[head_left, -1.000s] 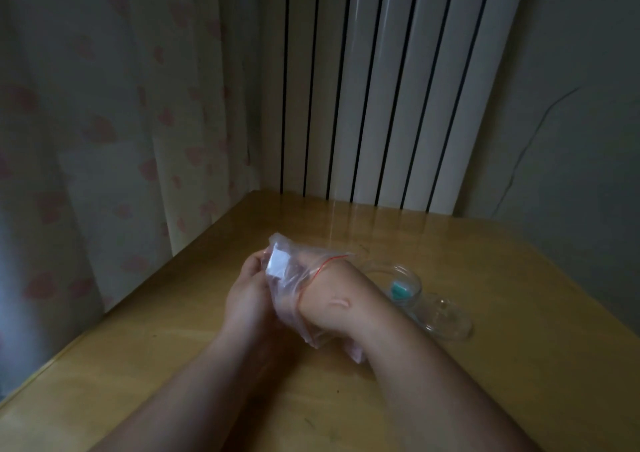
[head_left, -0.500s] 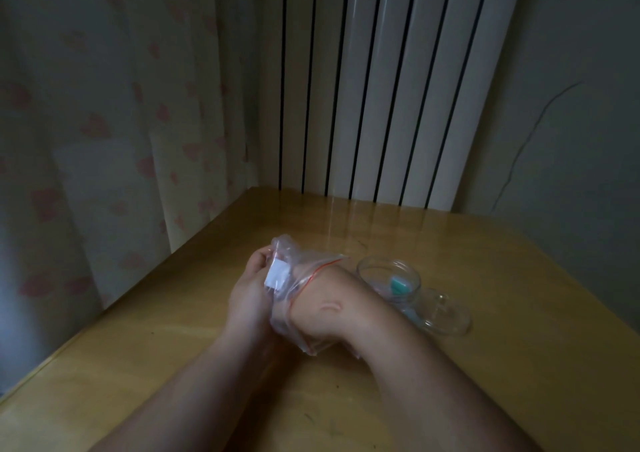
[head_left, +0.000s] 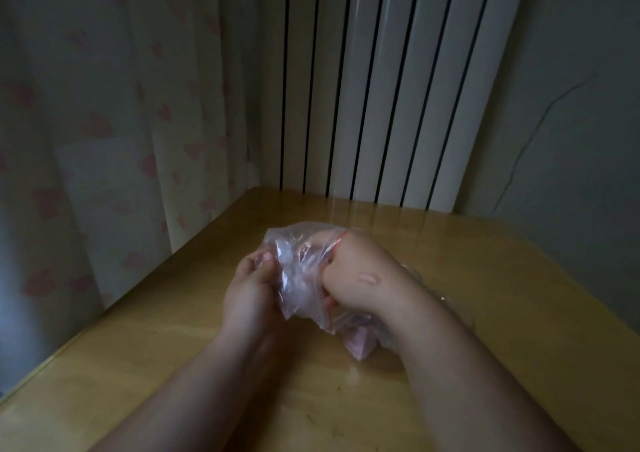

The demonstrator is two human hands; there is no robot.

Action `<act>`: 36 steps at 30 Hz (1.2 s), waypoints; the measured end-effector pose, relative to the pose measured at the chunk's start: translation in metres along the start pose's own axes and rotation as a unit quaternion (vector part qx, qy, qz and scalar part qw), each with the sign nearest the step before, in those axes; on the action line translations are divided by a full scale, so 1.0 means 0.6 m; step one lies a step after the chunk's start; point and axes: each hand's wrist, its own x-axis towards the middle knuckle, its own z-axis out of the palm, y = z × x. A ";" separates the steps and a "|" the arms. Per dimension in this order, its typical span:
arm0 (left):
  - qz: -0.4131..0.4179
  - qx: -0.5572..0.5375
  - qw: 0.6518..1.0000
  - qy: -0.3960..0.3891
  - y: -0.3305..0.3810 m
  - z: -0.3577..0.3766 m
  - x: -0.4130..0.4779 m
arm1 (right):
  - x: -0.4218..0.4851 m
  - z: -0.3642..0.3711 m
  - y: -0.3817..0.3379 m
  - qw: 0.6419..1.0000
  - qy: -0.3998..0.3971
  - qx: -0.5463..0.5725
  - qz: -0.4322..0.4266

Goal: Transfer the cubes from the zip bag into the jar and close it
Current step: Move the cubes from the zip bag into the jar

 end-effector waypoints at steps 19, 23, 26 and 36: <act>-0.055 -0.152 0.986 0.043 0.010 -0.004 0.011 | -0.015 -0.096 0.059 0.979 0.167 -0.052 0.101; -0.054 -0.155 0.985 0.049 0.010 0.001 0.006 | -0.014 -0.098 0.064 0.974 0.179 -0.081 0.115; -0.051 -0.143 0.988 0.042 0.011 0.002 0.003 | -0.006 -0.095 0.074 0.972 0.184 -0.094 0.114; -0.029 -0.123 0.992 0.018 0.015 -0.001 0.003 | -0.008 -0.053 0.041 0.994 0.107 -0.003 -0.037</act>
